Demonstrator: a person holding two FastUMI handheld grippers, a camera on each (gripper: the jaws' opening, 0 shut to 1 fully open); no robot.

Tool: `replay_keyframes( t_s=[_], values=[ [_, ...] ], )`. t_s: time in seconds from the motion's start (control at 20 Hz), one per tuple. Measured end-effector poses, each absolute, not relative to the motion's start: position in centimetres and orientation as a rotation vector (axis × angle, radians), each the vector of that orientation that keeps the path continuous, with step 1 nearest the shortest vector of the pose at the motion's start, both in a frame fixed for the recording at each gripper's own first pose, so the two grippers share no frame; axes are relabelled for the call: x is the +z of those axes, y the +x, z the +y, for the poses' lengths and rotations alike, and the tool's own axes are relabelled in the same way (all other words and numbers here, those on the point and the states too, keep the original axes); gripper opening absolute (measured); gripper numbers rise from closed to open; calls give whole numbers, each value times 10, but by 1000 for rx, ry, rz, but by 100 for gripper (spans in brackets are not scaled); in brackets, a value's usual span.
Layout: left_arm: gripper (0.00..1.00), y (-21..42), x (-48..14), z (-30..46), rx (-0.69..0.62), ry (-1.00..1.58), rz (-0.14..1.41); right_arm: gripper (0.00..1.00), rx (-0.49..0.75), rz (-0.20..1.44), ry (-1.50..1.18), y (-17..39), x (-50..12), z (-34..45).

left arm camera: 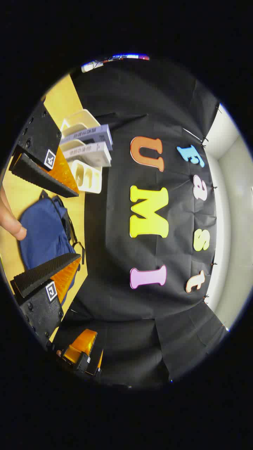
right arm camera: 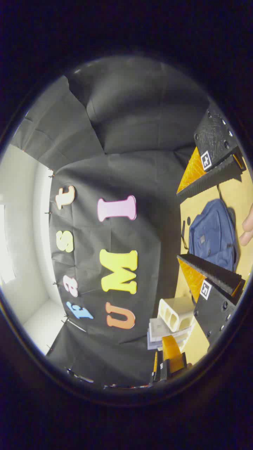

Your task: Open the schoolbag, grab two books from the bookshelf and put them into the schoolbag.

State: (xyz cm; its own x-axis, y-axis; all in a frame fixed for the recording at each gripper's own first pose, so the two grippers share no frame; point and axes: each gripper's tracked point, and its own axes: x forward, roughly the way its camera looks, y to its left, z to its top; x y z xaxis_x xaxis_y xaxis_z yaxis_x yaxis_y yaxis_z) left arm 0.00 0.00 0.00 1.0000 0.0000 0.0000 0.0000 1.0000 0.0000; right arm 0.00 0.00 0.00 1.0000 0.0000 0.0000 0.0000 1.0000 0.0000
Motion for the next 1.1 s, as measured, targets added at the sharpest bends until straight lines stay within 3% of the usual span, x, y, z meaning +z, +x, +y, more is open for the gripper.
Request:
replay_keyframes(
  t_s=[0.5,1.1],
  values=[
    [99,-54,-5,147,166,51,44,94,68,27,-61,-55,2,128],
    [99,-73,16,191,178,42,-12,95,29,113,-76,-61,-12,137]
  ],
)
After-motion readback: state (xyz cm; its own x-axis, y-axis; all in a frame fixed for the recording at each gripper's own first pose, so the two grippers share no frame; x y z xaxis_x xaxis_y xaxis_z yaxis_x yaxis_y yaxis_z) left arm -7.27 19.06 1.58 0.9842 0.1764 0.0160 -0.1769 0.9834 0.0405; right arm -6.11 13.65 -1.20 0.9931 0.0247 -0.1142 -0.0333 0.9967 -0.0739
